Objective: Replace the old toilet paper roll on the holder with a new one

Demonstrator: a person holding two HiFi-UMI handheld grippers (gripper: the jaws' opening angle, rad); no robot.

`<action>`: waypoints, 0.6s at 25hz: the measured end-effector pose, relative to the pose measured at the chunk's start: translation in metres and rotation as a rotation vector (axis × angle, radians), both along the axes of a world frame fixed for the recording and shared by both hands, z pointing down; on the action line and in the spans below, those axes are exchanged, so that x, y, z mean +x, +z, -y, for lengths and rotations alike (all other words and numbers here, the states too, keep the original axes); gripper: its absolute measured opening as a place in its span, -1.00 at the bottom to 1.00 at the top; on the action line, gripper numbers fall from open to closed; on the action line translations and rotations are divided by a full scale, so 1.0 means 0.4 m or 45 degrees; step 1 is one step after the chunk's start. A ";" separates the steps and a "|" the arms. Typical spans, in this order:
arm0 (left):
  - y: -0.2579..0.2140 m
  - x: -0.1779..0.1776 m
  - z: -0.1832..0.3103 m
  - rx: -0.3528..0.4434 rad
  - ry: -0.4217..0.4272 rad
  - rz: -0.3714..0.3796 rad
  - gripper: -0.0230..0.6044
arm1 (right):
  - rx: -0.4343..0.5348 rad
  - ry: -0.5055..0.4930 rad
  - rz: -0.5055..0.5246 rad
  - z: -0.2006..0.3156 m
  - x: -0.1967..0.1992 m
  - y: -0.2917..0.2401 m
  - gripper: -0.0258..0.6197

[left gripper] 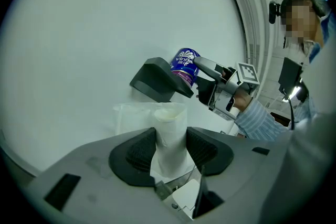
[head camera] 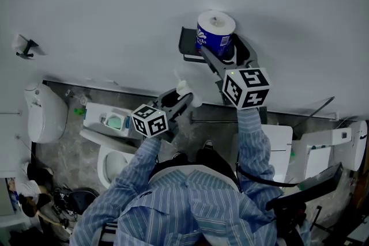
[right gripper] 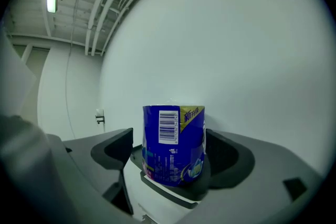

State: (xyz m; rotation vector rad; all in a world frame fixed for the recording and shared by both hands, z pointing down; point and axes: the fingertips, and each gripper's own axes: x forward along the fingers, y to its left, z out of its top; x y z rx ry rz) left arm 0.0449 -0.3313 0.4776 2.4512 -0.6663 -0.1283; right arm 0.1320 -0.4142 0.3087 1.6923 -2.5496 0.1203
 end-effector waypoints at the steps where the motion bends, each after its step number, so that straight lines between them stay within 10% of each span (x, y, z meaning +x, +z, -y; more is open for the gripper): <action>1: 0.000 -0.012 -0.003 0.000 0.003 -0.003 -0.35 | -0.012 0.010 -0.001 0.007 -0.009 -0.001 0.35; 15: 0.020 -0.043 -0.019 -0.020 0.020 0.000 -0.35 | -0.035 0.115 -0.033 0.077 0.006 0.014 0.37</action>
